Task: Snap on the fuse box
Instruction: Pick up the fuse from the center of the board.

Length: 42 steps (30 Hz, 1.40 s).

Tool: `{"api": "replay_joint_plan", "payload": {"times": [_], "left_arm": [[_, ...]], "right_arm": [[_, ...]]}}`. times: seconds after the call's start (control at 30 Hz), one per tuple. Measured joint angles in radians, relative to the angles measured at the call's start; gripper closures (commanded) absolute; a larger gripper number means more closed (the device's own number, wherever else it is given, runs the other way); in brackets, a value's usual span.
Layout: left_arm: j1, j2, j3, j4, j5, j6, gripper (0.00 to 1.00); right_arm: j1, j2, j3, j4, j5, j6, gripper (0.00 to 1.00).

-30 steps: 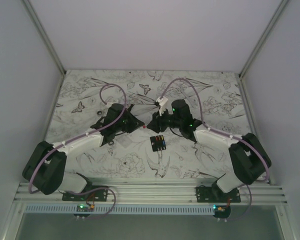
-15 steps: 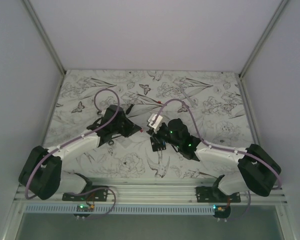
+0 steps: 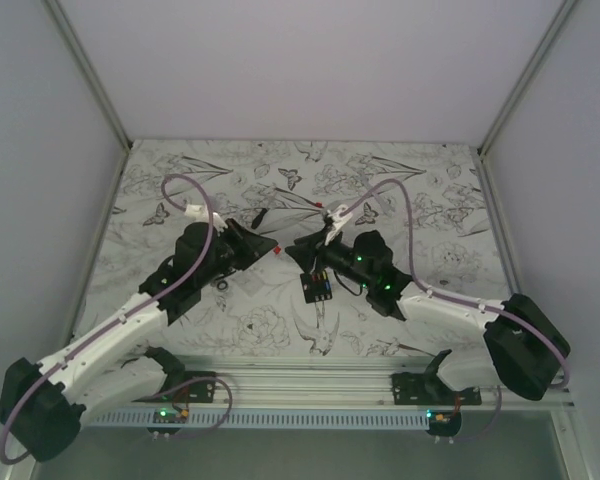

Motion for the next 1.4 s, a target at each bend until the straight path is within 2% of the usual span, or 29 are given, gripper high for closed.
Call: {"api": "replay_joint_plan", "payload": {"times": [0.27,0.53,0.9,1.17,1.4], "left_arm": [[-0.059,-0.061,-0.091,0.152,-0.045,0.080,1.00],[-0.093,-0.128,-0.137,0.238,-0.132,0.085,1.00],[-0.142,-0.143,-0.150,0.314,-0.220,0.039,1.00],[-0.164,-0.162,-0.150,0.336,-0.254,0.008,1.00],[-0.172,-0.175,-0.151,0.345,-0.264,-0.006,1.00]], "right_arm": [[-0.039,-0.028,-0.090,0.245,-0.044,0.435,0.57],[-0.039,-0.026,-0.148,0.415,-0.055,0.687,0.59],[-0.036,0.072,-0.150,0.570,-0.094,0.833,0.60],[-0.031,0.119,-0.104,0.632,-0.119,0.877,0.67],[-0.031,0.144,-0.095,0.675,-0.129,0.900,0.76]]}}
